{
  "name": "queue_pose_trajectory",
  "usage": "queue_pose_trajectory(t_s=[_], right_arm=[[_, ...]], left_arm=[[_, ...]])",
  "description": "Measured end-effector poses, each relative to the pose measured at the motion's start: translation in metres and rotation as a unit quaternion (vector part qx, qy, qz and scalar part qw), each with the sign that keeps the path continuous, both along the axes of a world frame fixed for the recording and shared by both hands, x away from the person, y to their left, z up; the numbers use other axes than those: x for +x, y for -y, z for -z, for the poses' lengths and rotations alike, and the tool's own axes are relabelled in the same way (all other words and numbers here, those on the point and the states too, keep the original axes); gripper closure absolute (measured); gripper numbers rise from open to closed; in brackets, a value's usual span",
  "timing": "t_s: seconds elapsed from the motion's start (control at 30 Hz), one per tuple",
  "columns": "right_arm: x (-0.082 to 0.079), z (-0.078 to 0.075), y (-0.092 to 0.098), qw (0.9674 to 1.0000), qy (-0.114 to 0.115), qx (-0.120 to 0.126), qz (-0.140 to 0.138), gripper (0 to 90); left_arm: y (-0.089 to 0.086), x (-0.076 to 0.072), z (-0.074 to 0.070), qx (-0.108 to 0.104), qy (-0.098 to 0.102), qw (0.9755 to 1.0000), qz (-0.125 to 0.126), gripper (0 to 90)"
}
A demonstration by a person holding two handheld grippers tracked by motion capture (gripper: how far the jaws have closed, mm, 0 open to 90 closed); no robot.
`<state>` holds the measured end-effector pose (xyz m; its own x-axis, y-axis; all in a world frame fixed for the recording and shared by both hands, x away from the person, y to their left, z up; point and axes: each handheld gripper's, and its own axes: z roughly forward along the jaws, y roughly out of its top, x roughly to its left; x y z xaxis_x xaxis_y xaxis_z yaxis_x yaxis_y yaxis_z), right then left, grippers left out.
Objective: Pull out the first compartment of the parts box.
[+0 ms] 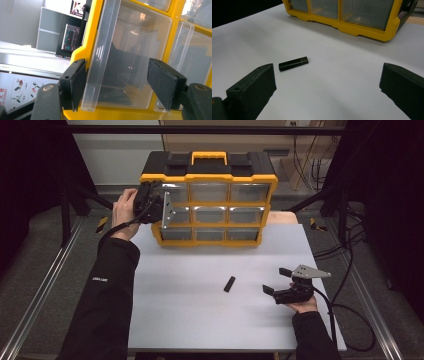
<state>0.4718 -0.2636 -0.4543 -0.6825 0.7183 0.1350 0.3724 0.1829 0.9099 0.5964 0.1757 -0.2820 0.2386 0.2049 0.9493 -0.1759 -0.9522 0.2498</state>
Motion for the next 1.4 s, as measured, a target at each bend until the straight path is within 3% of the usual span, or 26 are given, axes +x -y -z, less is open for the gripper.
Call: queue_pose_trajectory(t_s=[0.8,1.4], right_arm=[[-0.0002,-0.0005,0.0005,1.0,-0.001,0.003,0.001,0.8],[0.0,-0.0004,0.0009,1.0,0.0,0.002,0.002,0.8]], left_arm=[[-0.0014,-0.0017,0.0019,0.032,0.063,0.9975,-0.008,60.3],[-0.0021,-0.002,0.0023,0.053,0.09,0.9945,-0.01,74.4]])
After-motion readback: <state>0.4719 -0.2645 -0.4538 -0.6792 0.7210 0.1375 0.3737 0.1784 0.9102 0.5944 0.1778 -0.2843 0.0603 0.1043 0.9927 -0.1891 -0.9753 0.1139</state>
